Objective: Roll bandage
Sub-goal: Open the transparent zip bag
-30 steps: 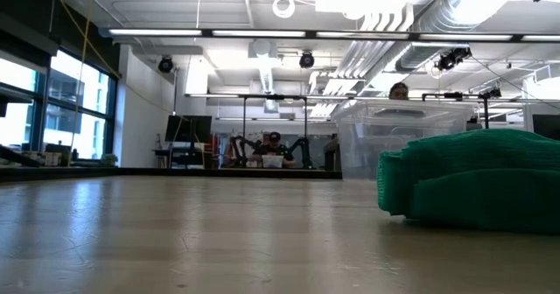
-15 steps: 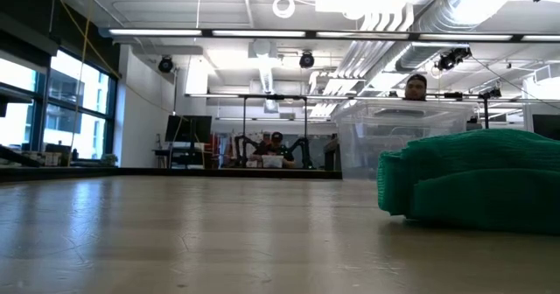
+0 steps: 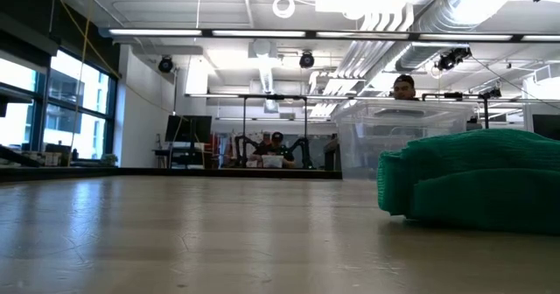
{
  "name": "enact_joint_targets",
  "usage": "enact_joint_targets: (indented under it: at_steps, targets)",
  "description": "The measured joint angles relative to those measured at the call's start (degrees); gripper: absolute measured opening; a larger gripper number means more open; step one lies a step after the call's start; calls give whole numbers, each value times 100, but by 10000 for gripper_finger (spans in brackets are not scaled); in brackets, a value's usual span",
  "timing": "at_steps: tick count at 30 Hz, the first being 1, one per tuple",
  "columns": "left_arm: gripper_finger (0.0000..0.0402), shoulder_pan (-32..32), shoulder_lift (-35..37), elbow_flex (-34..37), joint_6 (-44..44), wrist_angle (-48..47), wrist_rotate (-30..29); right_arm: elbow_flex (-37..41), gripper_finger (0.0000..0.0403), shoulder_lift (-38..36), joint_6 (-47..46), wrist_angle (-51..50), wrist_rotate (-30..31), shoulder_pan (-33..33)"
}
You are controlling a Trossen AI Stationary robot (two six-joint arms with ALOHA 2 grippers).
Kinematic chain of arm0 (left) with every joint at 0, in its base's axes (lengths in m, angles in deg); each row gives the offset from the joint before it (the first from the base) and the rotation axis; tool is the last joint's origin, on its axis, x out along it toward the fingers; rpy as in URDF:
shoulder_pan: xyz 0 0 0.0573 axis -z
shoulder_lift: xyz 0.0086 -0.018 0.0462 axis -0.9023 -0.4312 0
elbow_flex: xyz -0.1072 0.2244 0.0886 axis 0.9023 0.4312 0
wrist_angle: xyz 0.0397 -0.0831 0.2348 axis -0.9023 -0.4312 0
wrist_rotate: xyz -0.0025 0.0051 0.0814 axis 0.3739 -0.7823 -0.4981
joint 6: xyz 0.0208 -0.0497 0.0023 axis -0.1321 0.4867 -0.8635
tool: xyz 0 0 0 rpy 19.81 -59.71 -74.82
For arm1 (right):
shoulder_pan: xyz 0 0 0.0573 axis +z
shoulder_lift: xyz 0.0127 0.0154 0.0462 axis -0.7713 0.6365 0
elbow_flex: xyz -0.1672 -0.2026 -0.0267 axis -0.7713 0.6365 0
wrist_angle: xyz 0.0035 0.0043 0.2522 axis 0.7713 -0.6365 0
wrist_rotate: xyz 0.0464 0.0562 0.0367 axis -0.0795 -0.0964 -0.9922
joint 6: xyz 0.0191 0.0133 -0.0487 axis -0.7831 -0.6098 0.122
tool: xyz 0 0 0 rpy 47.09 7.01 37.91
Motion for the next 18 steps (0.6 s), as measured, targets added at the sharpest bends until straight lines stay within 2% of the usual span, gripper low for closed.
enact_joint_targets:
  at_steps: [2, 3, 8, 12, 15, 18]
  targets:
    - [0, 0, 0, 0, 0, 0, -2, 0, 31, 48, 31, 80, 249, -8]
    - [0, 0, 0, 0, 0, -1, -2, 0, 16, 75, 51, 122, 406, -3]
    - [0, 4, 0, 0, 0, -4, 0, 0, 3, 137, 275, 362, 721, 130]
    - [0, -4, 7, 0, 2, -83, -13, 7, 15, 169, 328, 480, 826, 259]
    - [0, -30, 2, 2, -2, -250, -242, 3, 38, 192, 326, 571, 345, 275]
    - [0, -74, 0, 4, 2, -308, -484, 3, 78, 259, 222, 619, 13, 314]
